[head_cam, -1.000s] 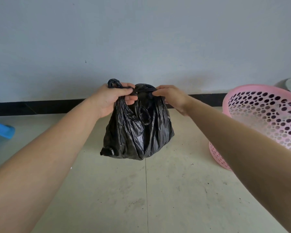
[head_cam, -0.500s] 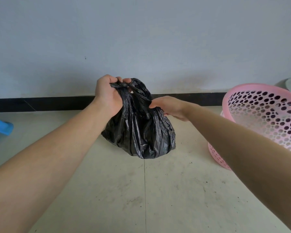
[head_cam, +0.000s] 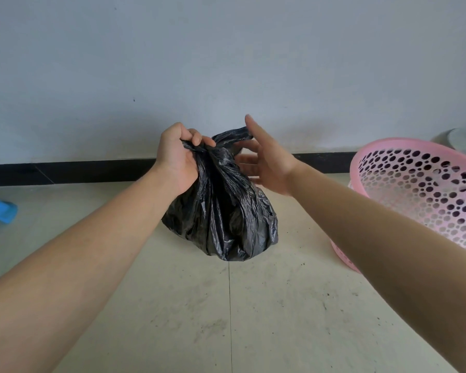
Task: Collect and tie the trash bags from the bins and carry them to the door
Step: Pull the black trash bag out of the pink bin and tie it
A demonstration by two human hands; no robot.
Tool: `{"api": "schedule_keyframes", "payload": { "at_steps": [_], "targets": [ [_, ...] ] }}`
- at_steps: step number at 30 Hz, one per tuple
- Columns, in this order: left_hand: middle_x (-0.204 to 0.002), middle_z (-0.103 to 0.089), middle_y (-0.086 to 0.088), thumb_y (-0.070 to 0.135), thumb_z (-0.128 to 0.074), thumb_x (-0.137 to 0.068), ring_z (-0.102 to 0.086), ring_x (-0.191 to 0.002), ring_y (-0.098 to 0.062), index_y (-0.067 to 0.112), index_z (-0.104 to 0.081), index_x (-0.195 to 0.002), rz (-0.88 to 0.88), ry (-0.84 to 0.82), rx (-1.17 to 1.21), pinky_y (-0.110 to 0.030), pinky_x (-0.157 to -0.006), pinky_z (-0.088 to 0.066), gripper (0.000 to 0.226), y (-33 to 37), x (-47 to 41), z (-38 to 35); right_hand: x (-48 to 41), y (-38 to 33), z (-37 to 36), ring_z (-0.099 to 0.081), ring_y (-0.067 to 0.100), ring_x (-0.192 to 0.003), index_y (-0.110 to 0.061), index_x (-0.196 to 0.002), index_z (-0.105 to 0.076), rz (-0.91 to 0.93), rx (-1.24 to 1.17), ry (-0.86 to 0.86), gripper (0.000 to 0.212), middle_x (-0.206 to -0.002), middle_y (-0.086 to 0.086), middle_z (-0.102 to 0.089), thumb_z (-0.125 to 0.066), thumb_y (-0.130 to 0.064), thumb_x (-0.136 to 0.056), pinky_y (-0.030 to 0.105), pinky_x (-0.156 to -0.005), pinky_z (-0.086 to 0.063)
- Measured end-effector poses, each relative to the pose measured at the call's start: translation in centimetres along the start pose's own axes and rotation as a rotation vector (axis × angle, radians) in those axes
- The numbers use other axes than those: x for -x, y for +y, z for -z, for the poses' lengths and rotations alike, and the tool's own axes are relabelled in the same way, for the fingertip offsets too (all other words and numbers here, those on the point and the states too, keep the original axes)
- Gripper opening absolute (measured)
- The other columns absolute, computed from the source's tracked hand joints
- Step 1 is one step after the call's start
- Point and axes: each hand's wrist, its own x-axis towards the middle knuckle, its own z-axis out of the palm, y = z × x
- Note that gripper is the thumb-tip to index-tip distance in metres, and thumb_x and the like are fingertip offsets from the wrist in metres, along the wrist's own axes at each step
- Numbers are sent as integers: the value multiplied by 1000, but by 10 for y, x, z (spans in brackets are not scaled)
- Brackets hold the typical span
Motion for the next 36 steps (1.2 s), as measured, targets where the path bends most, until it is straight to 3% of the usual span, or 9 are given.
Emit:
{"api": "schedule_keyframes", "payload": {
  "at_steps": [7, 11, 14, 17, 19, 23, 26, 30, 36],
  "targets": [
    [-95, -74, -18, 9, -35, -86, -69, -95, -32, 8, -56, -74, 23, 173, 248, -44, -87, -56, 24, -9, -5, 5, -15, 15, 4, -60, 6, -62, -17, -99, -62, 45, -123, 509, 19, -84, -3, -68, -53, -33, -101, 22, -55, -47],
    [-53, -39, -6, 12, -27, -89, -45, -53, -24, 15, -36, -62, 33, 398, 239, -39, -71, -54, 29, -16, -5, 27, -6, 32, 36, -59, 10, -63, -15, -102, -54, -54, -39, 772, 17, -73, -2, -62, -48, -30, -103, 25, -50, -37],
    [-50, -27, -2, 14, -27, -87, -27, -45, -20, 16, -34, -60, 90, 473, 69, -40, -73, -53, 29, -20, -6, 43, 0, 38, 60, -60, 15, -65, -9, -114, -57, 2, 18, 913, 28, -73, -1, -62, -46, -33, -103, 25, -47, -36],
    [-52, -43, -4, 16, -32, -91, -46, -56, -24, 12, -48, -67, 108, 429, -54, -41, -80, -54, 29, -25, -8, 44, -1, 37, 65, -63, 11, -60, -12, -112, -58, 132, -95, 838, 32, -94, 7, -64, -47, -40, -102, 25, -49, -45],
    [-74, -61, -7, 34, -36, -98, -62, -80, -25, 11, -61, -88, 165, 421, -266, -44, -88, -52, 35, -30, -12, 45, 3, 34, 62, -67, 16, -81, -12, -121, -55, 76, -253, 635, 48, -107, 8, -64, -51, -53, -97, 29, -65, -53],
    [-113, -60, -6, 82, -49, -76, -65, -88, -25, 26, -53, -125, 393, 356, -479, -32, -65, -48, 75, -41, -9, 54, 3, 50, 60, -57, 26, -114, -9, -137, -44, -148, 46, 404, 87, -123, 10, -59, -57, -73, -79, 43, -98, -48],
    [-111, -63, -11, 43, -84, -72, -65, -80, -21, 16, -64, -115, 384, 234, -540, -27, -54, -47, 56, -54, -5, 57, -1, 59, 47, -48, 21, -126, -19, -142, -44, -187, 229, 313, 106, -139, 1, -51, -62, -85, -62, 46, -108, -40],
    [-102, -73, -10, -3, -80, -75, -68, -97, -24, 5, -70, -100, 113, 172, -533, -27, -74, -53, 28, -62, -8, 48, -16, 62, 30, -54, 13, -117, -19, -134, -55, 65, 309, 407, 55, -123, -7, -61, -55, -56, -93, 31, -102, -40],
    [-85, -68, 7, 18, -67, -93, -61, -80, -7, 15, -73, -107, -158, 238, -689, -21, -74, -53, 15, -63, -12, 29, -28, 56, 15, -61, 5, -93, -17, -115, -65, 263, 328, 552, 36, -94, -15, -64, -61, -46, -94, 14, -79, -43]
  ]
}}
